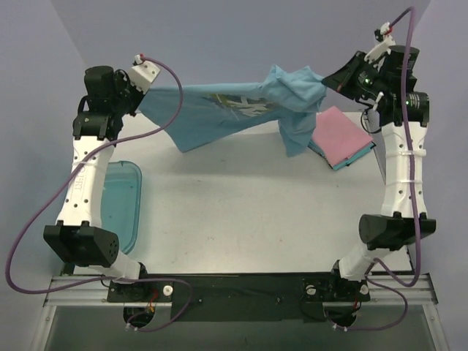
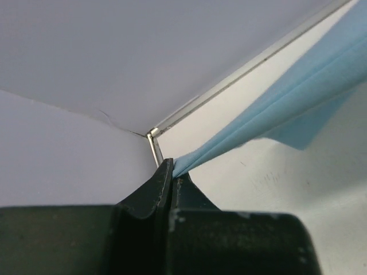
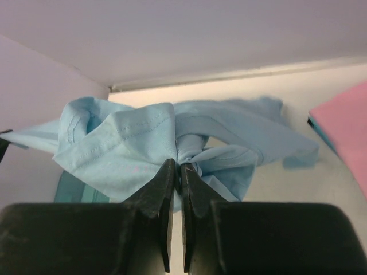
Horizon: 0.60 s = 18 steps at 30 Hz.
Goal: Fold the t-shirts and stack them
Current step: Flatten out the tshirt
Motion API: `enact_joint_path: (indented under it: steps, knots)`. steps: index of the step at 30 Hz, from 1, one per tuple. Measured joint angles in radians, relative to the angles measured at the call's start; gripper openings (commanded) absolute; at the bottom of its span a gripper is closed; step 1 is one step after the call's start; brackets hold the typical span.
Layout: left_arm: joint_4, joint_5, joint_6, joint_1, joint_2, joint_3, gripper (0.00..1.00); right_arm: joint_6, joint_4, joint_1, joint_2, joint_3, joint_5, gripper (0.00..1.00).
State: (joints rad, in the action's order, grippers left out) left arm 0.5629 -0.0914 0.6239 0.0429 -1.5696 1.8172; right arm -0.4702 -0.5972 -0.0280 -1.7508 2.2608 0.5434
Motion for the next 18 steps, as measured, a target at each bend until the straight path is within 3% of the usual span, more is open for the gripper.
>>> enact_joint_path:
  steps: [3,7,13,18]
  knots:
    - [-0.003,-0.027,0.028,0.002,0.063,-0.105,0.00,0.045,0.045,-0.006,0.150,-0.241,0.037,0.00]
    - [0.025,-0.036,0.066,0.029,0.143,-0.399,0.00,0.159,0.066,0.051,0.348,-0.676,0.019,0.07]
    - [0.063,-0.010,0.070,0.164,0.150,-0.779,0.00,0.299,0.049,0.337,0.436,-1.149,-0.241,0.44]
    - [0.092,0.010,0.063,0.203,0.150,-0.895,0.00,0.220,-0.041,0.436,0.439,-1.306,-0.448,0.60]
